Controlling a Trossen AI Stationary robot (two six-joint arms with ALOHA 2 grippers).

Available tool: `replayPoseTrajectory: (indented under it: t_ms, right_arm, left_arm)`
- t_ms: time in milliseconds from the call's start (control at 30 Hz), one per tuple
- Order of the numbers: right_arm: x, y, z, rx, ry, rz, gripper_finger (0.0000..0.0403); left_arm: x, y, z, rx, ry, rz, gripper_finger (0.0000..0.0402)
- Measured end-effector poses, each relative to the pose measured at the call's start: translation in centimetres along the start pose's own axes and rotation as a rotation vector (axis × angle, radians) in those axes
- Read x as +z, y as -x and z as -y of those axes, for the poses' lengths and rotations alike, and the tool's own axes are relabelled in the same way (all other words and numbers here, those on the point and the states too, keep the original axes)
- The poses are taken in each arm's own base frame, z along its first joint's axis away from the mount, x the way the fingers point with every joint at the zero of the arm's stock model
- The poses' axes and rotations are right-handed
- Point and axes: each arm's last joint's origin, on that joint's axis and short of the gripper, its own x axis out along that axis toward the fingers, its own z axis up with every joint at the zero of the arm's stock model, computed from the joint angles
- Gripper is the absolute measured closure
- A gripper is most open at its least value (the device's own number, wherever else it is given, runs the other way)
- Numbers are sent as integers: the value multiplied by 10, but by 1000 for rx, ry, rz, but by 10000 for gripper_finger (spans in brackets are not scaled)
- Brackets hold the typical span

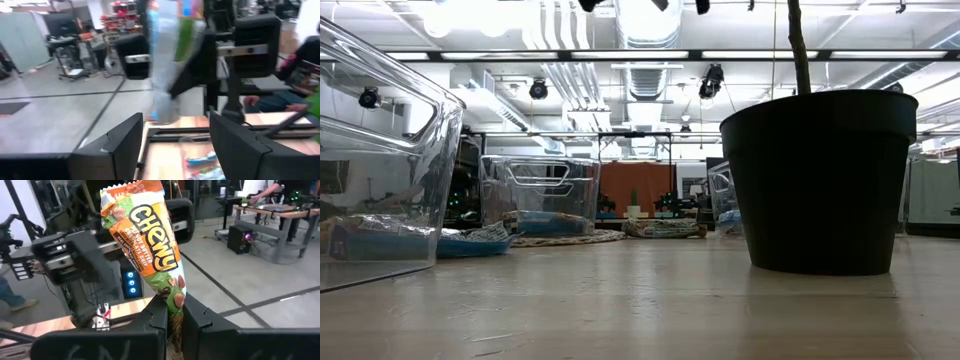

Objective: Pick and place Granola Bars by type
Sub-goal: Put the bottom yellow granola bar into the top left transparent bin

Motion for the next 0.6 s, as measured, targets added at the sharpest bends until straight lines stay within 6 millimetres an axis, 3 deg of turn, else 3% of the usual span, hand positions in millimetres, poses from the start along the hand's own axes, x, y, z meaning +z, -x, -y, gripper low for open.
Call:
replayPoseTrajectory:
  t_ms: [367, 600]
  right_arm:
    - [2, -31, -1, 70, -8, -33, 392]
    - [-1, -35, -5, 79, -8, -41, 392]
  left_arm:
    - [6, 7, -4, -27, 27, 34, 191]
    - [14, 9, -5, -18, 49, 104, 192]
